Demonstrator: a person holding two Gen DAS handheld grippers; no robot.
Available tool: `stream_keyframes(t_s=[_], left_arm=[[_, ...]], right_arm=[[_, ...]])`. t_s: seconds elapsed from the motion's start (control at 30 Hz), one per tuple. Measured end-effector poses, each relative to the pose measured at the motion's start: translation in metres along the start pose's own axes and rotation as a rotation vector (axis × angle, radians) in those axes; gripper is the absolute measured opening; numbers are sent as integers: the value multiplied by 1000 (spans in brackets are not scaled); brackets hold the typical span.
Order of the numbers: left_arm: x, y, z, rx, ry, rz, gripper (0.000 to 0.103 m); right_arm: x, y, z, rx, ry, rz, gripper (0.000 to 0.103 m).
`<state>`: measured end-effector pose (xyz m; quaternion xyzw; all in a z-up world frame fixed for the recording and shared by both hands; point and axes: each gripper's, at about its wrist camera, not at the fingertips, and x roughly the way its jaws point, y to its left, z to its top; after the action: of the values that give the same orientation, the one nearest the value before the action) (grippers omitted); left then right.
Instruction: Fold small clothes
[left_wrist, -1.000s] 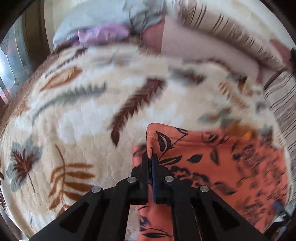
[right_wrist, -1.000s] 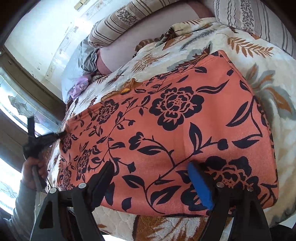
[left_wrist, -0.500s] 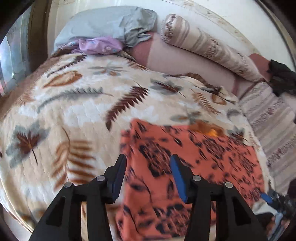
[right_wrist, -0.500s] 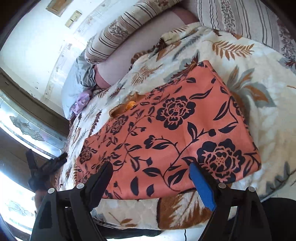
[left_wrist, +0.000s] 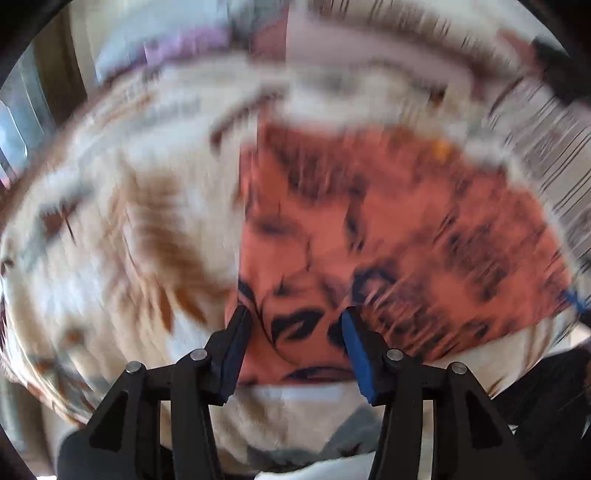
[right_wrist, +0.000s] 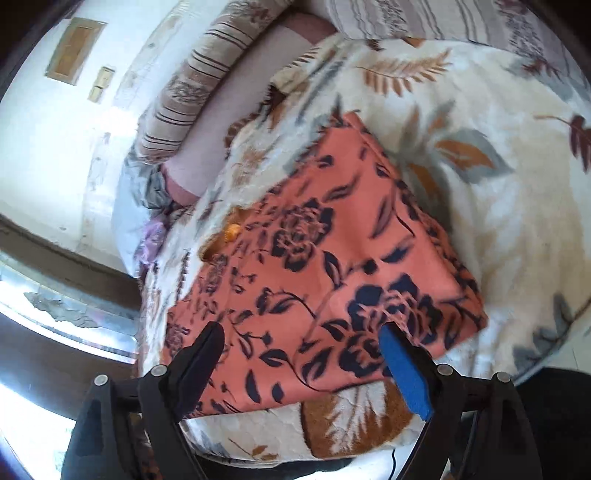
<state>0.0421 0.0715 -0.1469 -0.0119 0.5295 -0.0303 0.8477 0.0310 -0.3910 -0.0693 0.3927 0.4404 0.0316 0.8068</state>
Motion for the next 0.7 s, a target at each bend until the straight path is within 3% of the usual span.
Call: stream_keyframes(t_s=[0.03,0.1,0.17,0.27,0.37,0.4,0.47,0.53,0.6,0.7], left_arm=[[-5,-2,-2,16,-42,12,53],[-15,-5,2,21,-38,19,53],[-30,-4,6,17,-83,1,53],[-46,-13,18,37,-146,8,54],[-44,-26,34,43,-174,-38,66],[-38,-30,38,52,-173,-44,72],[-18,-37,41,61,-125,-30,75],[15,-40,38,69,-13,-11,76],[13,-38,34,64,-55,-21,77],[15,-38,33,95,-58,-20,80]], right_arm=[[2,-7,3,16,-9,-22,88],[7,-36,9,144,23,-80,87],[-2,-47,13,213,-3,-5,87],[-12,-27,27,149,-26,-31,89],[3,3,53,53,18,45,89],[12,9,62,32,35,65,89],[39,1,86,47,75,63,89],[67,-30,104,218,141,29,88],[70,-44,118,358,140,74,88],[61,-5,140,192,110,42,89]])
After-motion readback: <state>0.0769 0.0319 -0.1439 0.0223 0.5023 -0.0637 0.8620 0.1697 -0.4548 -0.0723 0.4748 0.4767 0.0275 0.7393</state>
